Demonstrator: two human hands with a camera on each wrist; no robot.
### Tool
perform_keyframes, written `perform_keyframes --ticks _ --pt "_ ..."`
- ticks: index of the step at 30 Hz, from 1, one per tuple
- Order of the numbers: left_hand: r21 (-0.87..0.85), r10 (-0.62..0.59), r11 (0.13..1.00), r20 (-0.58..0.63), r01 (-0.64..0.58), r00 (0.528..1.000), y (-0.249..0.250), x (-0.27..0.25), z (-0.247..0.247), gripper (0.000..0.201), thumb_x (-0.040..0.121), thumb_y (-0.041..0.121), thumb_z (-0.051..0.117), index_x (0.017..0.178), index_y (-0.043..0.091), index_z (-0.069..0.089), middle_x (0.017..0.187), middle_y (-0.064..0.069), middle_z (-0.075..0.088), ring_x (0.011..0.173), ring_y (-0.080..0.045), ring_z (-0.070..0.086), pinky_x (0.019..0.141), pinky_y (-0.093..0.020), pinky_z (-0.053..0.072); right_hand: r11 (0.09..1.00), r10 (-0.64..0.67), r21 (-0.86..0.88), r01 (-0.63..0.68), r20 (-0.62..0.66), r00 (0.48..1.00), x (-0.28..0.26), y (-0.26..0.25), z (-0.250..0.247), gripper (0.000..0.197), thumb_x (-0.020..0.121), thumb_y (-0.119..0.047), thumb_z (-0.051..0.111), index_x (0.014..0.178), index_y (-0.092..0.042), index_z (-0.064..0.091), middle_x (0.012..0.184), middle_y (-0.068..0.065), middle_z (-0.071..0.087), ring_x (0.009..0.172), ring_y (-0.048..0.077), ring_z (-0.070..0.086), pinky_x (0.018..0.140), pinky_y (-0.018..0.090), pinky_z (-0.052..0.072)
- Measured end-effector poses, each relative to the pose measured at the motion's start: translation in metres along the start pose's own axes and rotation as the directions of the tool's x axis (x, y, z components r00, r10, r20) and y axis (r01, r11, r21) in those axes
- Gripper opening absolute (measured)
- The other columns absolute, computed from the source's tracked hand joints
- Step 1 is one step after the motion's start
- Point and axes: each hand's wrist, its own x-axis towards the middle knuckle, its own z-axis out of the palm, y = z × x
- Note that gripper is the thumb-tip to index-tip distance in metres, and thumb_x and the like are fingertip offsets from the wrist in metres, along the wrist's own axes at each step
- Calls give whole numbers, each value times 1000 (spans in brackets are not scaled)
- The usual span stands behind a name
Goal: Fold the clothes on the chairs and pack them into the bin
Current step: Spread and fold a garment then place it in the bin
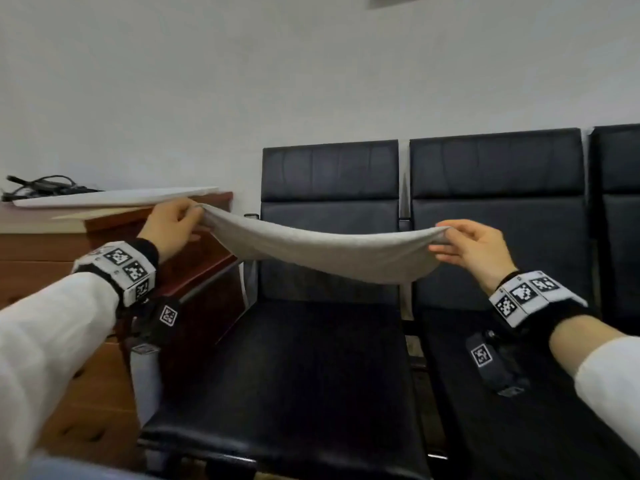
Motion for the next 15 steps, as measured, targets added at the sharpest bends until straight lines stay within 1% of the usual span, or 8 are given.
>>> perform_keyframes --ticks 2,4,5,7,9,10,12,15 --pt "164 -47 986 174 18 984 -21 -32 -4 19 96 12 50 82 15 62 80 -11 61 68 -15 58 57 -14 48 982 167 -107 -157 94 981 -29 17 -11 17 98 -6 49 99 -7 66 88 14 68 63 12 71 54 19 56" --pt "258 -159 964 369 63 916 -37 -62 -9 16 95 10 52 86 11 65 79 -10 61 70 -16 56 56 -9 43 906 366 -298 -300 200 909 -53 31 -23 16 96 -8 53 103 -8 68 88 12 70 66 16 71 53 22 56" --pt "281 -250 951 466 126 849 -44 -78 -11 14 95 9 51 91 7 64 79 -9 63 67 -12 58 55 -10 44 856 460 -385 -347 257 850 -64 38 -28 15 95 -9 56 103 -8 68 87 10 70 67 17 71 53 22 55" --pt "356 -413 906 620 230 667 -58 -100 -14 15 96 11 50 95 6 63 78 -4 66 60 -4 62 55 -15 45 768 593 -508 -391 332 733 -78 48 -36 14 92 -10 59 102 -10 70 80 4 69 65 15 69 51 22 52" --pt "401 -498 867 692 295 523 -70 -114 -17 16 97 11 48 96 7 64 75 2 69 61 -2 64 58 -17 45 709 671 -575 -409 372 641 -85 53 -41 16 91 -10 61 103 -10 71 75 2 68 61 12 65 49 20 49" --pt "402 -515 857 705 323 488 -76 -117 -19 17 97 11 47 96 8 64 77 3 70 65 -3 66 61 -18 46 691 697 -591 -416 393 600 -86 54 -42 17 91 -10 61 104 -10 71 76 3 68 60 11 63 49 19 48" --pt "401 -531 845 706 354 468 -82 -119 -18 18 98 13 47 100 9 64 81 3 72 72 -5 68 66 -21 47 666 731 -612 -427 420 538 -85 57 -44 19 91 -11 61 106 -9 72 79 5 68 59 10 60 49 18 45" --pt "366 -554 821 697 439 456 -88 -118 -11 14 96 16 49 95 7 60 84 -3 72 71 -10 68 70 -24 49 667 732 -599 -443 414 542 -78 63 -46 20 89 -13 63 106 -7 72 79 5 65 57 8 56 47 17 40"
